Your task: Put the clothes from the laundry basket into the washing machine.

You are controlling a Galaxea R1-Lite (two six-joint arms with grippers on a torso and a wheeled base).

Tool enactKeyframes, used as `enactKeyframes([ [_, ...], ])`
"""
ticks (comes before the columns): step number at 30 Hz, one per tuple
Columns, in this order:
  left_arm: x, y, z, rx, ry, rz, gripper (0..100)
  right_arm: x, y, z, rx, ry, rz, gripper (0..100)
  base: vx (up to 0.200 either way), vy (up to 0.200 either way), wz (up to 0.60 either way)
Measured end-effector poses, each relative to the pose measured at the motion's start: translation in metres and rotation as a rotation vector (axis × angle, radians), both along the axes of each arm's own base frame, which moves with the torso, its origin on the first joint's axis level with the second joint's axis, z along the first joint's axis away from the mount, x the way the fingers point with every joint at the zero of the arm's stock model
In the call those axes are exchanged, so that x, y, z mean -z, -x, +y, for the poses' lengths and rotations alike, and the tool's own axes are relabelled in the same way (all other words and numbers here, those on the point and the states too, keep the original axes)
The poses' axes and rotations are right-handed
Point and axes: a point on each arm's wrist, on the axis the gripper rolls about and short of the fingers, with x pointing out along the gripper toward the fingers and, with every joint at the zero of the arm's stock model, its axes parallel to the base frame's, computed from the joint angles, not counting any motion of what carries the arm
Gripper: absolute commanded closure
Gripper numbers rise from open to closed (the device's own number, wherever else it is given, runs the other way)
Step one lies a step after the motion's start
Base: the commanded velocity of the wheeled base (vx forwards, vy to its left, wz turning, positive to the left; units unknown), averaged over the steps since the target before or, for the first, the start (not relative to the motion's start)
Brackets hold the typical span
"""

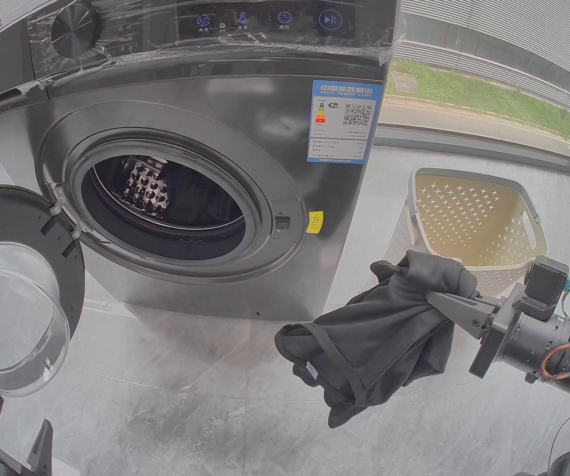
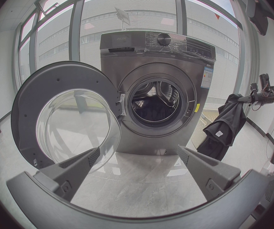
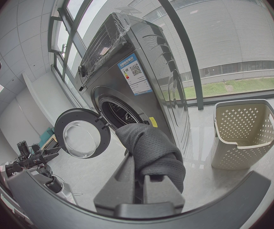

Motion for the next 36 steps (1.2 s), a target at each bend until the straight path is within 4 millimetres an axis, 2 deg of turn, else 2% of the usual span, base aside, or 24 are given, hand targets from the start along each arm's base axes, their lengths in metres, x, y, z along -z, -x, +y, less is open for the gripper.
enactKeyframes([
  [13,0.0,0.0,0.0,0.0,0.0,0.0,0,0.0022,-0.002,0.0012,0.004,0.007,0.009,100,-0.2,0.0,0.0],
  [23,0.0,-0.0001,0.0,0.0,-0.002,0.001,0,0.0017,-0.0034,0.0007,0.01,0.005,0.008,100,0.0,0.0,0.0],
  [36,0.0,-0.0001,0.0,0.0,-0.002,0.001,0,-0.0043,-0.0058,0.0014,0.017,-0.014,-0.005,100,0.0,0.2,0.0],
])
